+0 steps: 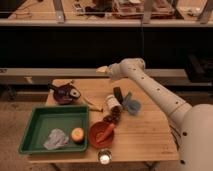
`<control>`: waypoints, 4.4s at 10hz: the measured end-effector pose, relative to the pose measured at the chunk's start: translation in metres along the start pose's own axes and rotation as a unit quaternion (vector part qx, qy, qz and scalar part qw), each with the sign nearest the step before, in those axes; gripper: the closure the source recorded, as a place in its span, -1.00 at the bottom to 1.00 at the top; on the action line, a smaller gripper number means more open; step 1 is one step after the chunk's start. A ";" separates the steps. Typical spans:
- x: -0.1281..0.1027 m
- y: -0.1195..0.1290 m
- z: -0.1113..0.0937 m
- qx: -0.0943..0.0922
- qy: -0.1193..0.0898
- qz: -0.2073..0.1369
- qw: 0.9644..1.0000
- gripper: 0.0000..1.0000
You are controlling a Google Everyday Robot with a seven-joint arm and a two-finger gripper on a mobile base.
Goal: Place brush in plastic cup
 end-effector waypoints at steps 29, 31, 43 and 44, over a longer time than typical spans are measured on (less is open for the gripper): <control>-0.169 -0.097 0.064 -0.027 -0.138 -0.522 0.841 -0.33; -0.175 -0.095 0.074 -0.022 -0.142 -0.533 0.834 -0.33; -0.168 -0.081 0.125 0.020 -0.102 -0.508 0.855 0.23; -0.167 -0.082 0.125 0.028 -0.101 -0.503 0.858 0.48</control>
